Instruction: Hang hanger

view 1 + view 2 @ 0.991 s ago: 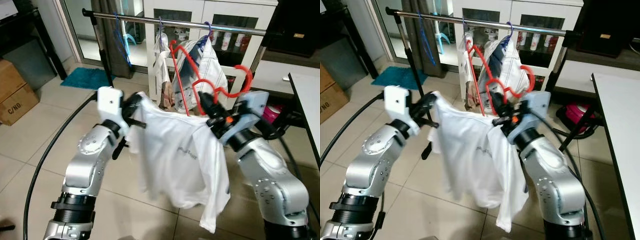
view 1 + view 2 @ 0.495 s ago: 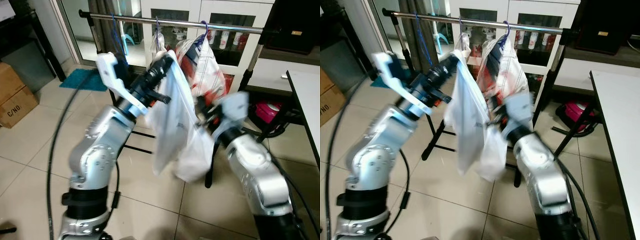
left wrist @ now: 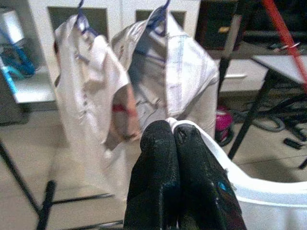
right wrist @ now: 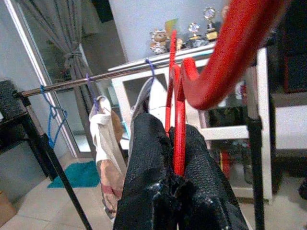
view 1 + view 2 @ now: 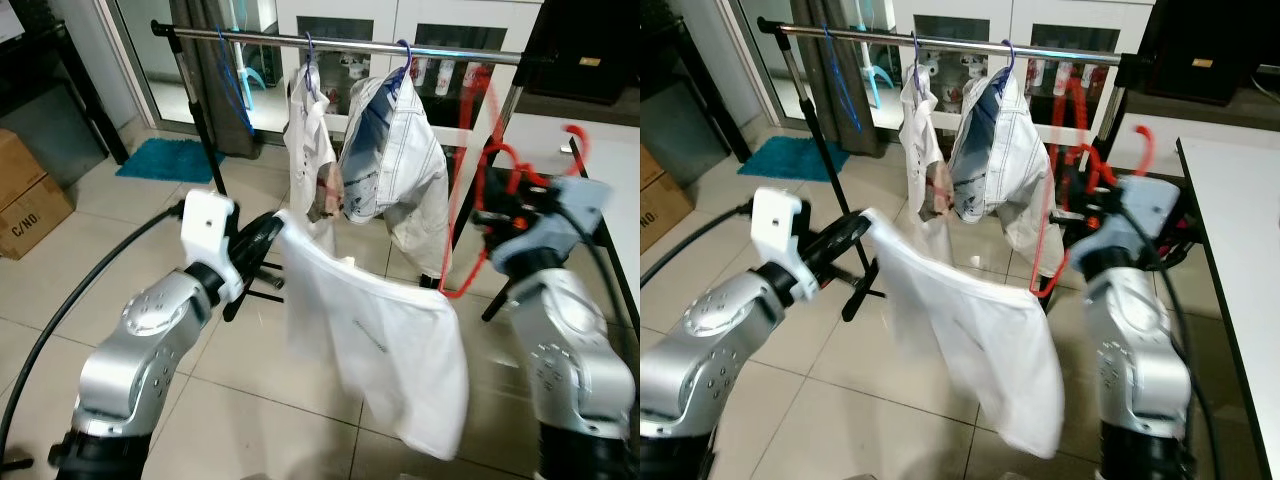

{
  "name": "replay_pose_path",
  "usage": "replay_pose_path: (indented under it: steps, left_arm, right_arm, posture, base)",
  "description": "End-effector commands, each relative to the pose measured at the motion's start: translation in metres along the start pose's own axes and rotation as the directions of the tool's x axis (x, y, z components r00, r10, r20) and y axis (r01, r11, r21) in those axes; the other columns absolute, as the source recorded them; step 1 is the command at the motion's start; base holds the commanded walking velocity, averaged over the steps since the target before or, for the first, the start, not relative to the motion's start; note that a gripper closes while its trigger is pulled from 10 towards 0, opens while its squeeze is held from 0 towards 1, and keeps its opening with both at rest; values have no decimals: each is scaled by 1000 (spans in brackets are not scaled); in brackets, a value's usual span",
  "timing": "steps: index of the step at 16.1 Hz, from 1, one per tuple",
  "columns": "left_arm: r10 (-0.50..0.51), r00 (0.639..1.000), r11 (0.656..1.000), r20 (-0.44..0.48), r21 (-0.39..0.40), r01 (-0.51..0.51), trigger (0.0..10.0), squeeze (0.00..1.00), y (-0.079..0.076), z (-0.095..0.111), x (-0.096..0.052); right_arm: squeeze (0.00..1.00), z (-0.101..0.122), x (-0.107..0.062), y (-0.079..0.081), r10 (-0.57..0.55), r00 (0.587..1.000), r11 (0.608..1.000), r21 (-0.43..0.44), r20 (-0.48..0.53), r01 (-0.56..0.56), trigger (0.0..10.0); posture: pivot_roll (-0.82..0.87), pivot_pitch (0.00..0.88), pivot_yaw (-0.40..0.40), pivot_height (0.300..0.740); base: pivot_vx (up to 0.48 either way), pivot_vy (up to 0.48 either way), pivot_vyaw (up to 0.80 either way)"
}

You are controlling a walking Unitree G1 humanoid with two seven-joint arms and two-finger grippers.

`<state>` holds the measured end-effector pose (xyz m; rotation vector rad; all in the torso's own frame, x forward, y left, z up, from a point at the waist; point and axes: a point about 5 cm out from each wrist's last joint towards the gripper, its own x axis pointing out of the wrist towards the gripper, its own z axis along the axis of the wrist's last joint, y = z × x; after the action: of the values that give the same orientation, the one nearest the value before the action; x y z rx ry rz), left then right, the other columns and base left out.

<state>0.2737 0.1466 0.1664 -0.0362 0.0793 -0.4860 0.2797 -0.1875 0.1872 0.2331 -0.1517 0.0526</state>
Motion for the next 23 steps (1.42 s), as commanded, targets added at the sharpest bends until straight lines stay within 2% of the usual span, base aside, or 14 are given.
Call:
replay_pose_path:
  steps: [1,3,5,6,8,11,13,15,17,18,19,21,22,23]
  left_arm:
    - [68,997,997,30,27,-69,0,0,8,5,-4]
    - [45,998,999,39,23,-46,0,0,2,5,-6]
    - [-18,998,1000,55,-9,18,0,0,-12,4,-5]
    - [-37,996,999,76,-25,39,0,0,-17,7,-3]
    - [-60,993,997,104,-39,64,0,0,-23,11,-1]
    - [-39,994,999,105,-33,42,0,0,-20,13,-4]
    - [13,997,1000,77,-8,-13,0,0,-12,9,-8]
    - [32,997,999,68,-3,-31,0,0,-10,7,-10]
    - [26,999,999,26,47,-27,0,0,-10,0,-14]
    - [24,1000,998,15,57,-25,0,0,-11,-2,-14]
    - [25,1000,998,16,54,-26,0,0,-11,-3,-14]
    - [26,999,998,22,49,-27,0,0,-13,-2,-14]
    - [26,999,998,24,48,-27,0,0,-13,-2,-14]
    - [35,999,998,30,43,-36,0,0,-12,-2,-15]
  right_arm:
    - [0,10,-6,1,-5,999,1000,16,35,4,0]
    - [0,17,-11,-3,-72,992,991,119,106,59,0]
    - [0,25,-12,-3,-104,981,984,158,166,78,0]
    - [0,27,-13,0,-88,981,987,146,172,63,0]
    - [0,26,-14,6,-12,989,1000,19,147,10,0]
    - [0,29,-17,0,-92,980,990,125,179,70,0]
    - [0,36,-17,-7,-121,970,988,115,212,99,0]
    - [0,42,-18,-11,-120,963,989,108,243,96,0]
    - [0,55,-18,-13,-119,948,988,131,295,84,0]
    - [0,56,-17,-16,-132,949,984,151,285,92,0]
    - [0,47,-17,-21,-146,963,986,111,225,123,0]
    - [0,28,-25,-24,-126,986,988,-77,112,135,0]
    - [0,19,-31,-23,-104,993,985,-135,49,110,0]
    - [0,1,-43,-24,-115,991,981,-162,-66,103,0]
  posture:
    - [-162,0,92,740]
    - [-167,14,99,740]
    - [-180,23,104,740]
    - [-183,29,101,740]
    - [-184,34,94,740]
    - [-182,36,86,740]
    - [-178,36,81,740]
    - [-172,35,77,740]
    - [-173,35,76,740]
    - [-179,34,76,740]
    - [-179,34,76,740]
    - [-178,29,76,740]
    - [-180,27,77,740]
    - [-180,25,77,740]
  base:
    - [0,0,0]
    - [0,0,0]
    - [0,0,0]
    - [0,0,0]
    - [0,0,0]
    - [0,0,0]
    - [0,0,0]
    - [0,0,0]
    - [0,0,0]
    - [0,0,0]
    - [0,0,0]
    - [0,0,0]
    - [0,0,0]
    - [0,0,0]
